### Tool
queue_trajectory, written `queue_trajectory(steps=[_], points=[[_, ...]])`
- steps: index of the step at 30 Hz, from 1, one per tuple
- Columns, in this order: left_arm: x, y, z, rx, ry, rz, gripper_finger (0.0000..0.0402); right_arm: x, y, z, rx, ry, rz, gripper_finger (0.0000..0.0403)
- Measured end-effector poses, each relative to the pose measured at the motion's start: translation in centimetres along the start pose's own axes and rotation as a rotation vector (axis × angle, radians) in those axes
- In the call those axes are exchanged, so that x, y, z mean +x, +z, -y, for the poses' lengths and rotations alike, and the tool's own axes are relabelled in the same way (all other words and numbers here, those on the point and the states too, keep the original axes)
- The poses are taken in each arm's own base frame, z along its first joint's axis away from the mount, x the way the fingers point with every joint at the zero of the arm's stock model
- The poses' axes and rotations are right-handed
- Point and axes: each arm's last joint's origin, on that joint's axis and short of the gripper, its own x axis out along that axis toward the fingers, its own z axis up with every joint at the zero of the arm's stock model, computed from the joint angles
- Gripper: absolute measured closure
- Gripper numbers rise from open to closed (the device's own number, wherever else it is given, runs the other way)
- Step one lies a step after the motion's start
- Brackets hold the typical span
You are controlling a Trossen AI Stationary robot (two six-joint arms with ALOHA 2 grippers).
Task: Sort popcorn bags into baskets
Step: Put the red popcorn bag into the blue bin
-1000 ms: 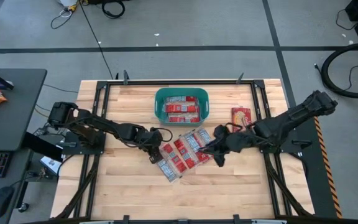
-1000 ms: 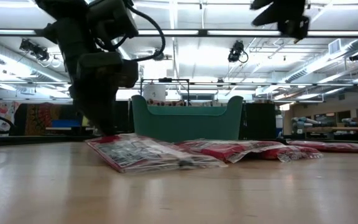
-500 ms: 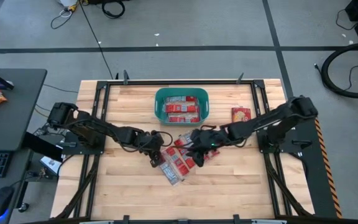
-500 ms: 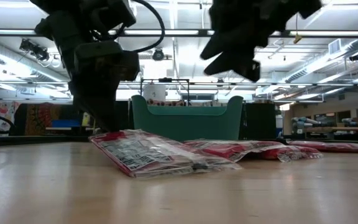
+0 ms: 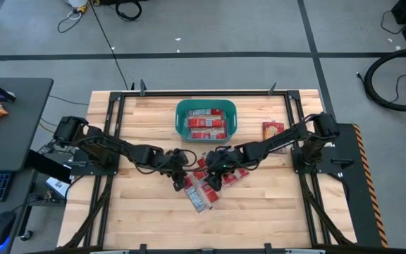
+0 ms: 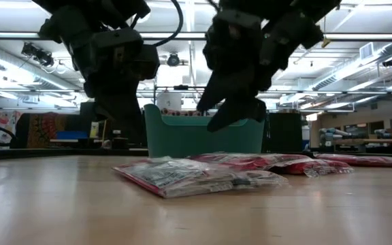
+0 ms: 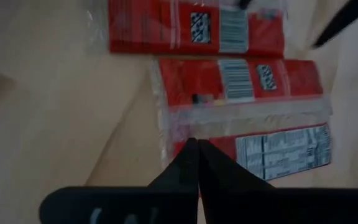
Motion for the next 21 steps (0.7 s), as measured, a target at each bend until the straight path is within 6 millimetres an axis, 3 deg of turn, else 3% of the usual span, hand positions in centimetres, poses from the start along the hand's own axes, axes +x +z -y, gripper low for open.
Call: queue_trajectory(steps=[10,15,21], points=[[0.0,0.2,0.4,-0.017,-0.068,0.004,0.0393,1.1,-0.3,0.8,0.006,-0.024,-0.022,0.0124],[-0.3,-0.6,2.5,0.098,-0.174,0.011,0.0327,1.2,-0.8,0.6,-0.024,-0.03,-0.051,0.0129],[0.2,-1.7,5.1,0.169,-0.152,-0.002,0.0233,1.0,-1.8,0.7,0.028,-0.075,-0.131,0.014]])
